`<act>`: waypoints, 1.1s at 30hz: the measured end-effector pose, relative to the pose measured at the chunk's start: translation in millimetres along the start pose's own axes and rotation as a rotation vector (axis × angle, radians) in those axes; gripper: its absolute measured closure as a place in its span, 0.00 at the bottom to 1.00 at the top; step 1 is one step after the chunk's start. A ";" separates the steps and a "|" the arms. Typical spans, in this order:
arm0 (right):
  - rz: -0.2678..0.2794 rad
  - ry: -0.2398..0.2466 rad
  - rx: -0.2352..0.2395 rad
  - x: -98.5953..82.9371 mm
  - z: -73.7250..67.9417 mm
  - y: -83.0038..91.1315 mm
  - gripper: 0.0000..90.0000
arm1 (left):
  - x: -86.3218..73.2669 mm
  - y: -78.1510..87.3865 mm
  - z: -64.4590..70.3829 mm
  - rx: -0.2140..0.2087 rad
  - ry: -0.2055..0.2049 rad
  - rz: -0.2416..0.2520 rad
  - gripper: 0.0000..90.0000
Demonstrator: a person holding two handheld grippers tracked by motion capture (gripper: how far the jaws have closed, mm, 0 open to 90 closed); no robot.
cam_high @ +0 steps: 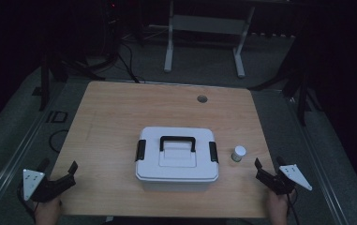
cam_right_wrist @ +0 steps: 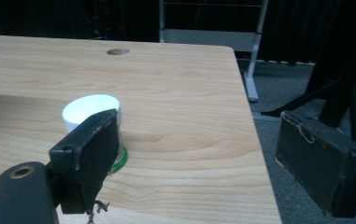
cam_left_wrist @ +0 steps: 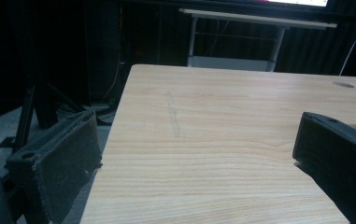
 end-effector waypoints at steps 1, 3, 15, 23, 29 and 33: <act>0.004 -0.012 0.006 0.3 0.1 0.8 0.15 | -0.7 0.1 -1.4 0.000 0.001 -0.004 0.01; 0.012 -0.022 0.011 0.6 1.2 1.5 0.15 | -1.3 -0.5 -3.4 0.009 0.000 -0.024 0.01; 0.002 -0.043 0.046 0.3 -1.2 0.6 0.15 | -8.8 1.3 -14.2 -0.111 0.007 -0.394 0.01; -0.007 -0.036 0.055 -0.1 -2.9 -0.2 0.15 | -8.2 9.0 -16.3 -0.163 -0.106 -0.601 0.01; -0.007 -0.036 0.060 -0.2 -3.4 -0.3 0.15 | -7.3 11.9 -14.3 -0.161 -0.219 -0.756 0.01; 0.004 -0.046 0.067 1.2 -4.0 1.0 0.15 | -8.9 13.1 -10.2 -0.160 -0.307 -0.849 0.01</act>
Point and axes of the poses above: each handheld gripper's, and its own axes: y roughly backward along the jaws, x roughly out of its top, z roughly to its right, the point moved 7 cm from there along -y, roughly forward along the jaws, and after that the axes turned 13 degrees about y, right-handed, at the moved point
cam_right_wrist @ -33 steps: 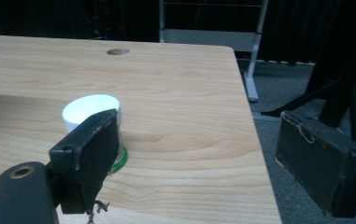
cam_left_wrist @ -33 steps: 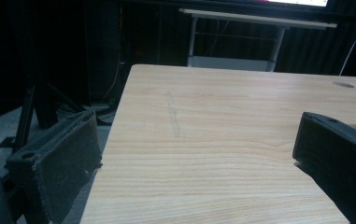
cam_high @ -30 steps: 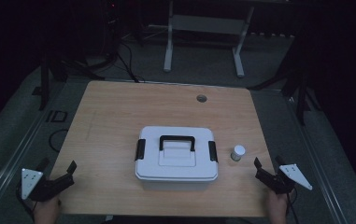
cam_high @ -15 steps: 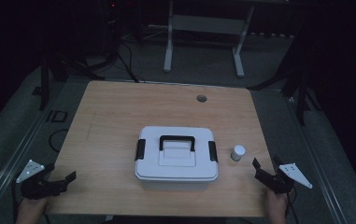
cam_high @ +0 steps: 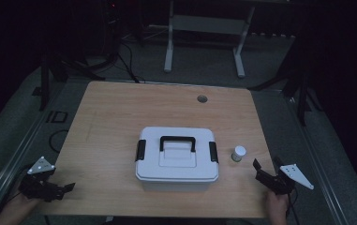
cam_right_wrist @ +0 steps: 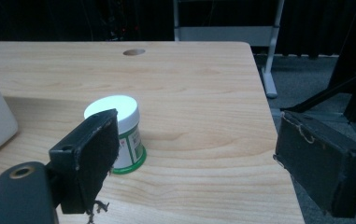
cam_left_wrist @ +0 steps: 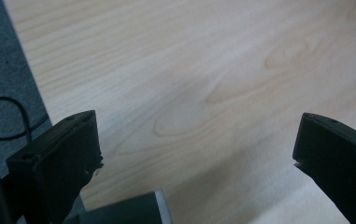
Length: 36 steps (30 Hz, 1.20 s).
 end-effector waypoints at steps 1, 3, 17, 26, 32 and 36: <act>-0.008 -0.006 0.014 0.4 -1.3 0.2 0.15 | -0.6 0.0 1.6 0.009 -0.031 -0.049 0.01; -0.013 -0.005 0.017 0.2 -1.9 -0.1 0.15 | -1.1 0.3 2.0 0.021 -0.053 -0.079 0.01; -0.025 0.018 0.009 -0.5 -3.4 -0.8 0.13 | 1.4 5.9 11.5 0.036 -0.195 -0.331 0.01; -0.045 0.042 0.042 -0.3 -8.9 -2.1 0.12 | 6.0 6.2 13.4 0.067 -0.260 -0.511 0.01; -0.059 0.087 0.051 -0.9 -13.5 -2.5 0.12 | 15.6 10.5 23.8 0.048 -0.281 -0.549 0.01; -0.060 0.080 0.063 -1.3 -13.2 -2.4 0.12 | 20.5 12.1 29.7 0.026 -0.282 -0.558 0.01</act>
Point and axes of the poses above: each handheld gripper's, and its own axes: y roughly backward along the jaws, x roughly out of its top, z roughly to its right, the point moved 7 cm from there along -y, roughly forward along the jaws, and after that the axes turned 13 degrees about y, right-handed, at the moved point
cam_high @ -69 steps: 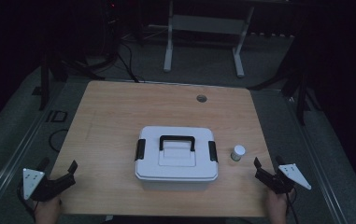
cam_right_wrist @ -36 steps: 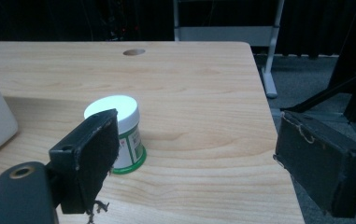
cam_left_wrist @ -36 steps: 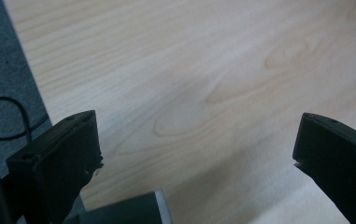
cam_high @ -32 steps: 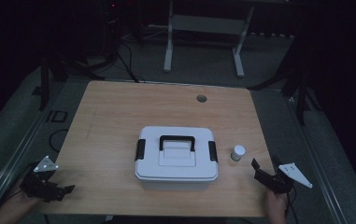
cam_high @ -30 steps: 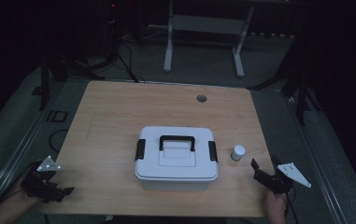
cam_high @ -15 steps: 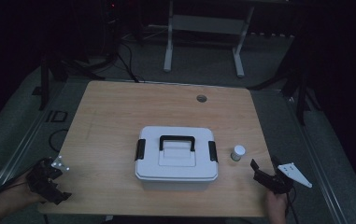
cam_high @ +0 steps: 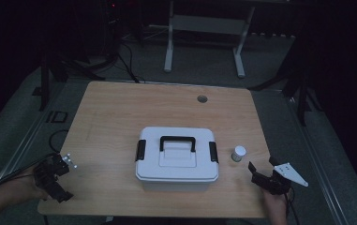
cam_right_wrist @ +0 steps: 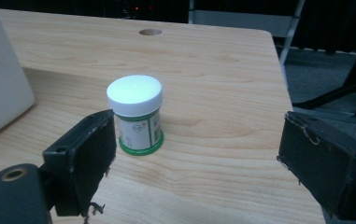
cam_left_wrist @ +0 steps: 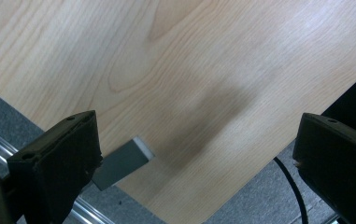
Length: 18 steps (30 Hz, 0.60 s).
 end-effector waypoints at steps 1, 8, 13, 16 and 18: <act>0.000 0.000 0.000 0.0 0.0 0.0 0.12 | 0.0 0.0 0.0 0.000 0.000 0.000 0.01; -0.014 0.014 0.029 -1.4 -2.3 -1.2 0.12 | 11.1 8.9 5.9 -0.011 -0.023 0.011 0.01; -0.017 0.009 0.036 -1.7 -2.5 -1.3 0.12 | 17.3 13.8 10.0 -0.029 -0.034 0.001 0.01; -0.022 0.009 0.040 -2.0 -3.1 -1.9 0.12 | 21.6 16.5 12.5 -0.028 -0.049 -0.009 0.01; -0.026 0.007 0.044 -2.3 -3.4 -2.2 0.12 | 25.7 18.6 14.5 -0.027 -0.054 -0.008 0.02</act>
Point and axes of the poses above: each handheld gripper's, and its own axes: y roughly backward along the jaws, x roughly out of its top, z roughly to its right, the point moved 7 cm from there along -y, roughly forward along the jaws, and after that the axes turned 13 degrees about y, right-handed, at the moved point
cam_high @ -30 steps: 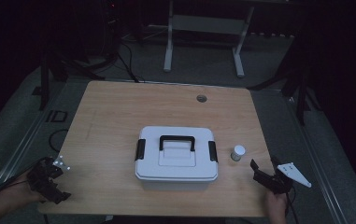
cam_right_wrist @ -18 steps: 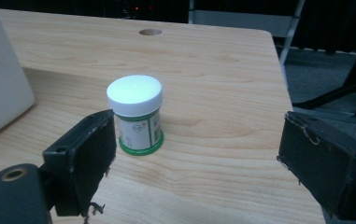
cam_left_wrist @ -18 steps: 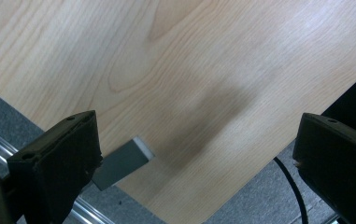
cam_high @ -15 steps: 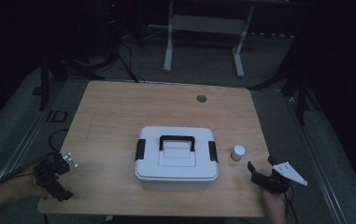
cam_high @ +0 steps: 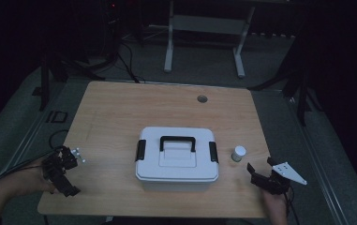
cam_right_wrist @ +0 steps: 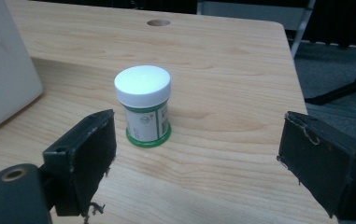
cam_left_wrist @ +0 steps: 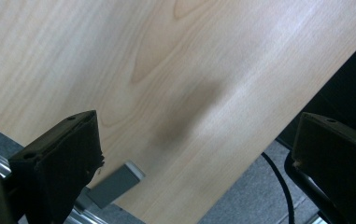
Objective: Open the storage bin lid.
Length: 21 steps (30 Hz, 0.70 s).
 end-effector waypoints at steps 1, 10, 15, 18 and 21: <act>-0.003 0.002 0.000 -0.3 0.2 -0.3 0.12 | 3.1 1.4 1.9 -0.001 -0.011 -0.008 0.03; 0.000 0.001 0.004 -0.2 -0.2 -0.2 0.12 | 20.2 14.9 7.4 0.006 -0.037 -0.011 0.05; 0.006 -0.004 0.006 0.3 -0.2 0.0 0.12 | 30.8 23.8 11.1 0.002 -0.049 -0.018 0.05; 0.008 -0.003 0.006 0.5 -0.2 0.0 0.12 | 36.5 27.4 12.7 0.007 -0.058 -0.015 0.05; 0.008 -0.002 0.009 0.5 -0.7 -0.2 0.12 | 48.4 32.9 20.8 -0.005 -0.091 -0.004 0.05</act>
Point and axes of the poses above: each handheld gripper's, and its own axes: y roughly backward along the jaws, x roughly out of its top, z roughly to its right, the point moved 7 cm from there along -y, roughly forward along the jaws, and after that the axes turned 13 degrees about y, right-handed, at the moved point
